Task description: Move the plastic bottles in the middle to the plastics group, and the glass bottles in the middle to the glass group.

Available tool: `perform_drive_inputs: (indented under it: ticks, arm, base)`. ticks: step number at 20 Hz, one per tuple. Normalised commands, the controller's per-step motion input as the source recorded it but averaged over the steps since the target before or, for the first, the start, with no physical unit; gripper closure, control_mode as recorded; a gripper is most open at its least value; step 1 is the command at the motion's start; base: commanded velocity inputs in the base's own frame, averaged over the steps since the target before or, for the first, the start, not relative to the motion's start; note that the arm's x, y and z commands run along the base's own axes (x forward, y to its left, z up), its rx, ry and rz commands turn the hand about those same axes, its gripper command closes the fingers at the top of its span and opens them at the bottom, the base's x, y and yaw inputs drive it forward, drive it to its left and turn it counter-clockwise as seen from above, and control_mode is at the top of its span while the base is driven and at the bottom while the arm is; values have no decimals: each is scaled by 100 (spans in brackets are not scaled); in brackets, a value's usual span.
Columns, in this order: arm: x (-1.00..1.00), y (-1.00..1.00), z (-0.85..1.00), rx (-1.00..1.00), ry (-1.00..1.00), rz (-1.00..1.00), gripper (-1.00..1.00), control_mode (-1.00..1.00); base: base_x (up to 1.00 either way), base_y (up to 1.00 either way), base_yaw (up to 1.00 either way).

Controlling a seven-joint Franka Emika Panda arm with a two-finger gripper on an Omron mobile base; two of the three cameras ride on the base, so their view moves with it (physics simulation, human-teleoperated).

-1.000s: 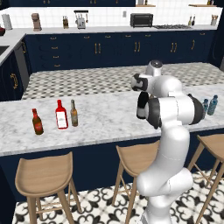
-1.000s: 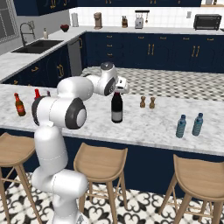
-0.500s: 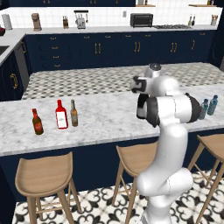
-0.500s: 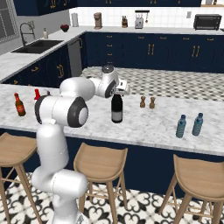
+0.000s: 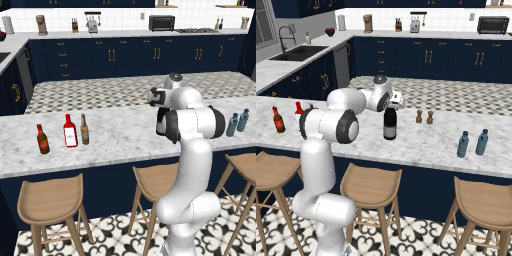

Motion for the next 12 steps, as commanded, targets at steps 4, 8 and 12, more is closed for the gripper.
perform_drive_inputs:
  ticks: [4, 8, 12]
  arm:
    - [0, 0, 0, 0, 0, 0, 100, -100]
    - [0, 0, 0, 0, 0, 0, 100, -100]
    - [-2, 0, 0, 0, 0, 0, 100, -100]
  base:
    - [0, 0, 0]
    - [0, 0, 0]
    - [0, 0, 0]
